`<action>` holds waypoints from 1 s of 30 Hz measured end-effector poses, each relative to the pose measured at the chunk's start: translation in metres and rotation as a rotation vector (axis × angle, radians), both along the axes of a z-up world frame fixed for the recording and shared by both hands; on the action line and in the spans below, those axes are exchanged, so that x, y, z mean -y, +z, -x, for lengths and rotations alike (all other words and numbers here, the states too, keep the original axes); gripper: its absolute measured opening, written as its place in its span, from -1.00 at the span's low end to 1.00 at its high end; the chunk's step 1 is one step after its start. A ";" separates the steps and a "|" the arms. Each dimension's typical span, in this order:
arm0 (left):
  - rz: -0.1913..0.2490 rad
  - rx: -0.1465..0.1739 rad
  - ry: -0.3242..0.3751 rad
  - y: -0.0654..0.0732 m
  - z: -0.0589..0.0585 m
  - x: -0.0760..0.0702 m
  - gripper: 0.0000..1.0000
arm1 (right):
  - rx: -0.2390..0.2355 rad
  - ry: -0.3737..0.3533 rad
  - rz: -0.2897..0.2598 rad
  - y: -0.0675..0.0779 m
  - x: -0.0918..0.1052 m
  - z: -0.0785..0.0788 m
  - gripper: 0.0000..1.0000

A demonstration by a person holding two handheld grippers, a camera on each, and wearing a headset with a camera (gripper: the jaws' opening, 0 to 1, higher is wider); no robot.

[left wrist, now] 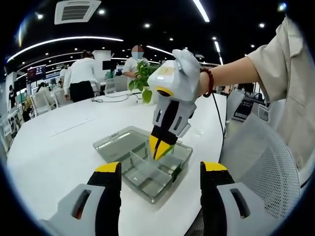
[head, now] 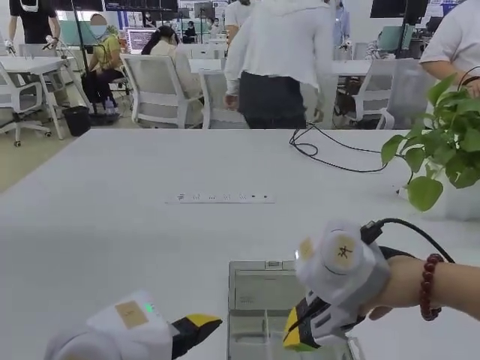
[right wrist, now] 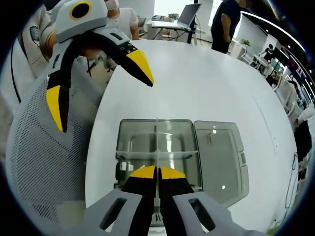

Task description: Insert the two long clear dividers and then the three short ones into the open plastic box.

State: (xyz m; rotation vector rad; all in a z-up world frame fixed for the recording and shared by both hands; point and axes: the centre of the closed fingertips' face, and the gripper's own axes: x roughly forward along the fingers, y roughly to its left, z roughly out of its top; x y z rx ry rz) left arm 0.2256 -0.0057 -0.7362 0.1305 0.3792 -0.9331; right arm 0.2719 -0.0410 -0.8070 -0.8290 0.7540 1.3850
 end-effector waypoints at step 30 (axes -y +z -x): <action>-0.023 0.013 0.024 0.001 -0.001 -0.004 0.33 | -0.013 -0.009 0.120 -0.026 0.004 0.000 -0.90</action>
